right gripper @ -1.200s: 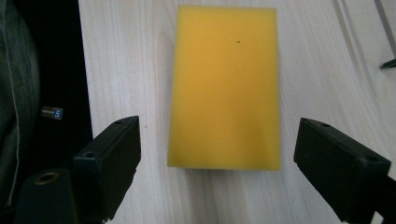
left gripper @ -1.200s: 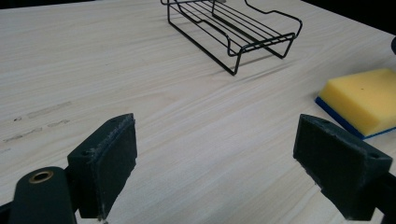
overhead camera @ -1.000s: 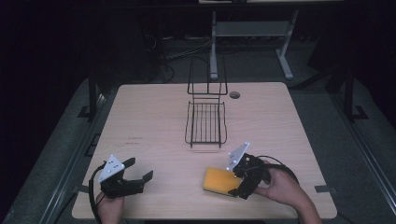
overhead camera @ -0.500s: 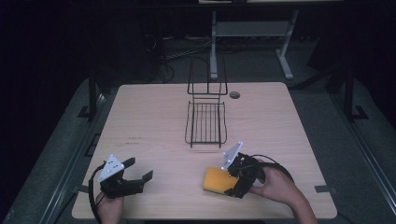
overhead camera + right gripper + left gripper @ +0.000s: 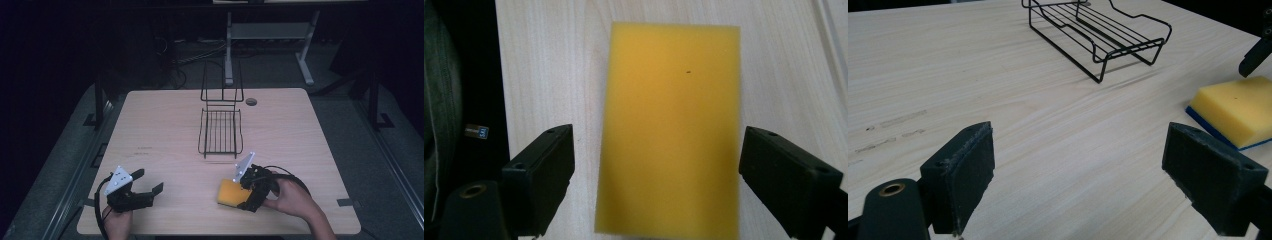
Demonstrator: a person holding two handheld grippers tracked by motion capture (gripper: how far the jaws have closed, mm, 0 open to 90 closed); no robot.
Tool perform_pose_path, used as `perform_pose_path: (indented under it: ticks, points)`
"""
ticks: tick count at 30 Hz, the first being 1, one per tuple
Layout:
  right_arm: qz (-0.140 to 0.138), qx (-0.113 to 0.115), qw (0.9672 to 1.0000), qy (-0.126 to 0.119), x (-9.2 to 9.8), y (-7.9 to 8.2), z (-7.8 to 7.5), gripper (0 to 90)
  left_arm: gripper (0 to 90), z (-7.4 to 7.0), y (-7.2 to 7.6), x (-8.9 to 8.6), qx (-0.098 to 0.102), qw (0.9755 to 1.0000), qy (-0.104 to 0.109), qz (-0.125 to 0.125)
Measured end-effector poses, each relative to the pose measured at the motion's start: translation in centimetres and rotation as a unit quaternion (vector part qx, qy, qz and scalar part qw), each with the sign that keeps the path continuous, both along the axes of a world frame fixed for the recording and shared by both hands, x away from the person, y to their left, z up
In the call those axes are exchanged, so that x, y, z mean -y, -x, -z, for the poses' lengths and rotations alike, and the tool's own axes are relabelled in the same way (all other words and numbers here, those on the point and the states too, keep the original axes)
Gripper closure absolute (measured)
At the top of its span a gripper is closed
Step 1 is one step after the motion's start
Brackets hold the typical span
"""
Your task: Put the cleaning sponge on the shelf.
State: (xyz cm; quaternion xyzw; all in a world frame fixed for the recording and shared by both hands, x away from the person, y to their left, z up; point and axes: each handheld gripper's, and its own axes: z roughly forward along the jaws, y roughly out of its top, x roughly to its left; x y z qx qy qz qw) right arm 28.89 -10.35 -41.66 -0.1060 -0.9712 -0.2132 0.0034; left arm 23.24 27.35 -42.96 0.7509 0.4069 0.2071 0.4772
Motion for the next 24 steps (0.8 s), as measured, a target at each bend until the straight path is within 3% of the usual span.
perform_pose_path:
  ticks: [24]
  points:
    - [-0.002, 0.0, 1.0, 0.008, -0.82, -0.54, 0.82, 14.4, 12.8, -0.07, 0.09, 0.0, 0.0, 1.0, 0.003, 0.0]
